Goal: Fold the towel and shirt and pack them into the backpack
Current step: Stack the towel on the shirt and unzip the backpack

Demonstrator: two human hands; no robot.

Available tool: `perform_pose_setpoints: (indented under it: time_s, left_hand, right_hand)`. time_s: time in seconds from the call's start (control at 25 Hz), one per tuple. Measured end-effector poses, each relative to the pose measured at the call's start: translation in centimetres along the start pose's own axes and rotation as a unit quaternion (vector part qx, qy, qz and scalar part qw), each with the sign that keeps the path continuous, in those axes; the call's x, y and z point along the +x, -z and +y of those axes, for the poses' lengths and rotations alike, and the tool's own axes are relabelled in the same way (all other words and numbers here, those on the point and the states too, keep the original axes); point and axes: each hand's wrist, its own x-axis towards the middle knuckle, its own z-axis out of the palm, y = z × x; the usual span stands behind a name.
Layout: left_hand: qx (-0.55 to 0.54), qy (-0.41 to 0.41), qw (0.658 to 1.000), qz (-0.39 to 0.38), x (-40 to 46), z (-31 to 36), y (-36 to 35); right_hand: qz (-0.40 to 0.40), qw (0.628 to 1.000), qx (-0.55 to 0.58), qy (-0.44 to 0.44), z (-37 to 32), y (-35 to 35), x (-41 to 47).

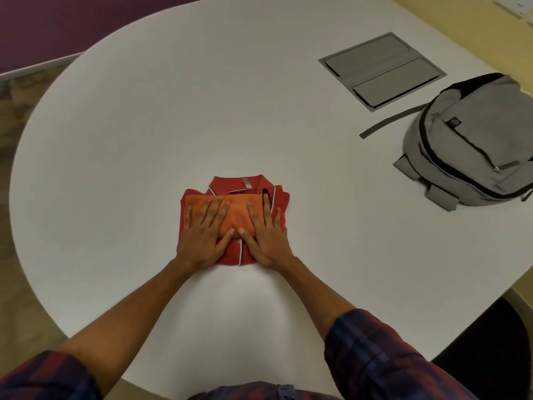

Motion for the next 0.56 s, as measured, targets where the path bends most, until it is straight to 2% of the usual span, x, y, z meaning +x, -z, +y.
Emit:
perform_pose_setpoints:
  time_s: [0.32,0.56]
  left_hand:
    - [0.032,0.042,0.999,-0.005,-1.2,-7.7,2.6]
    - [0.015,0.088,0.996,-0.001,-1.2,-7.4,2.8]
  right_hand:
    - [-0.026,0.999,0.010,0.023,-7.2,-3.3,3.7]
    - [-0.049,0.998,-0.002,0.032,-7.8,-3.1,4.1]
